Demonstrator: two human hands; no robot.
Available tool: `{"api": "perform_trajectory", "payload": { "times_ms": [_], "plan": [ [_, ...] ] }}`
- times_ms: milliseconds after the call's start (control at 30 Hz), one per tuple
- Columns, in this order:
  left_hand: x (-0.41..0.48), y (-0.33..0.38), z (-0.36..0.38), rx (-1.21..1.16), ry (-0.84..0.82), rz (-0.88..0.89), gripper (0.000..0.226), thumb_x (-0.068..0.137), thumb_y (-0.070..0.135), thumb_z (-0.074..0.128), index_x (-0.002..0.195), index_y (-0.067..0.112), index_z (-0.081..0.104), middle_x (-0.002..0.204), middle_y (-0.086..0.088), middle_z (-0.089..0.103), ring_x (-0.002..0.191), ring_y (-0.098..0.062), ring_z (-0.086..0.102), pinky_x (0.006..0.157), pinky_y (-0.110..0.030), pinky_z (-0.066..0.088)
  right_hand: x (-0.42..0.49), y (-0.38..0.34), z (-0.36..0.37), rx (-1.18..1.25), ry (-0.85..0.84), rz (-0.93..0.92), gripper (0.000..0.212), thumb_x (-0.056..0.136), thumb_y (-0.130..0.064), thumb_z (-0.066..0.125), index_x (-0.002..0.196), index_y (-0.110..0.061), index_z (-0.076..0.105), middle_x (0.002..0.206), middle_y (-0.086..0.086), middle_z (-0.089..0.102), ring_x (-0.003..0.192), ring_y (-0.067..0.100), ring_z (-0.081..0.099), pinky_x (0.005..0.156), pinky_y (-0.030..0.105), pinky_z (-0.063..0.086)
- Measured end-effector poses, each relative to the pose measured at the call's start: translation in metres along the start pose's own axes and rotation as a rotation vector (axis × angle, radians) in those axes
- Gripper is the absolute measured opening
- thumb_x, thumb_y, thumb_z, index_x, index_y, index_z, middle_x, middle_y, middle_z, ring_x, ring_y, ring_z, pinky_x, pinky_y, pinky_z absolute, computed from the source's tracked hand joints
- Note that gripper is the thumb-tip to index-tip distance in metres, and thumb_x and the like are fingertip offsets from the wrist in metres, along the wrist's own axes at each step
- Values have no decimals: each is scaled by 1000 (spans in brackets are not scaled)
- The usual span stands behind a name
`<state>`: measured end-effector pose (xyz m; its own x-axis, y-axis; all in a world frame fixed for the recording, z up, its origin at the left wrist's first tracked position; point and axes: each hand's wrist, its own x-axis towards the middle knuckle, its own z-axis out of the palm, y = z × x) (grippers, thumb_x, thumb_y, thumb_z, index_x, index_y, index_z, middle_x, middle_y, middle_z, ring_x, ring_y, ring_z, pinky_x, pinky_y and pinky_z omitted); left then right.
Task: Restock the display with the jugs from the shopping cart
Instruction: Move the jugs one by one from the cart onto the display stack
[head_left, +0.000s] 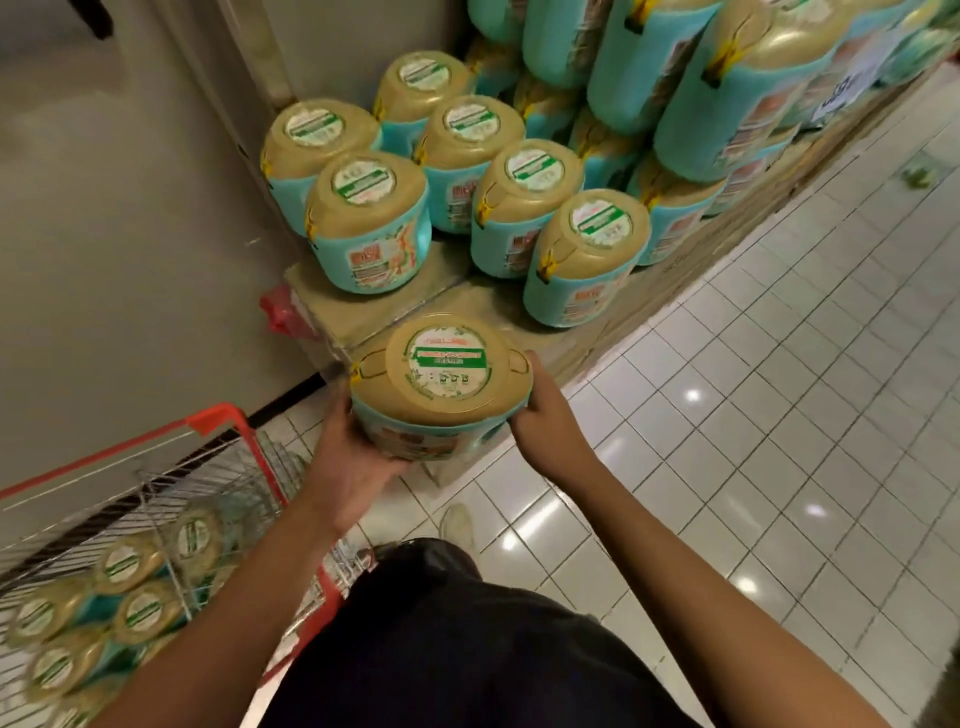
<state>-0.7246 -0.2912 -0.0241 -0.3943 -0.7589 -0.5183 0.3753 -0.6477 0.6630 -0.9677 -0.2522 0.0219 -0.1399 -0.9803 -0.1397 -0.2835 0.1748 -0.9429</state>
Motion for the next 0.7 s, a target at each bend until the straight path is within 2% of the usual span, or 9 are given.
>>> {"api": "perform_trajectory", "payload": {
  "times_ms": [100,167,233,300,400,467,500,600,700],
  "plan": [
    [25,17,2,27,56,66,53,106,64,42,154,42,45,158,1,50,142,-23,52,105,-49,53,37,-3,0,-30,-21,-35,43,97,6,56,124,-27,58,121,-9,64,113,-14,58,94,5,44],
    [36,27,7,62,113,75,51,103,66,43,148,44,54,153,5,56,138,-19,57,100,-41,57,61,-2,1,-66,-52,-54,48,93,12,53,120,-27,61,117,-9,64,114,-9,59,99,15,48],
    [46,34,14,84,145,54,54,100,72,42,145,46,56,151,7,58,139,-17,56,104,-41,55,81,0,3,-94,-71,-25,36,94,11,54,119,-13,62,116,0,66,115,11,63,103,34,52],
    [54,34,19,92,197,76,54,98,75,41,142,48,57,151,8,58,138,-14,57,107,-38,53,98,3,3,-69,-48,49,28,95,7,59,118,-10,59,117,9,65,113,19,63,100,37,53],
    [63,28,29,71,318,86,56,97,76,40,145,50,52,149,12,59,137,-10,56,110,-39,48,112,6,5,132,98,272,30,96,-7,65,123,-13,54,119,8,65,105,5,64,88,20,53],
    [68,20,40,48,415,96,45,103,68,39,141,51,55,141,18,64,135,-9,57,109,-43,46,110,6,7,420,203,477,32,99,-7,61,130,-9,53,115,5,65,102,18,64,86,30,54],
    [71,16,46,-2,473,93,34,105,63,40,128,55,64,131,22,69,131,-9,60,106,-44,48,106,6,8,520,201,535,31,100,-6,58,130,-7,54,109,5,65,97,19,62,82,32,55],
    [80,12,66,-146,670,79,38,108,53,42,87,59,74,103,28,76,119,-9,62,90,-43,55,84,8,9,565,-4,526,32,96,-10,57,127,-10,62,106,2,67,93,15,61,91,35,58],
    [92,15,82,-192,771,114,40,109,49,40,84,57,71,101,28,75,116,-9,62,80,-39,55,82,9,5,477,-197,394,45,89,-27,63,134,-25,65,129,-4,70,119,11,64,111,41,48]
  ]
}}
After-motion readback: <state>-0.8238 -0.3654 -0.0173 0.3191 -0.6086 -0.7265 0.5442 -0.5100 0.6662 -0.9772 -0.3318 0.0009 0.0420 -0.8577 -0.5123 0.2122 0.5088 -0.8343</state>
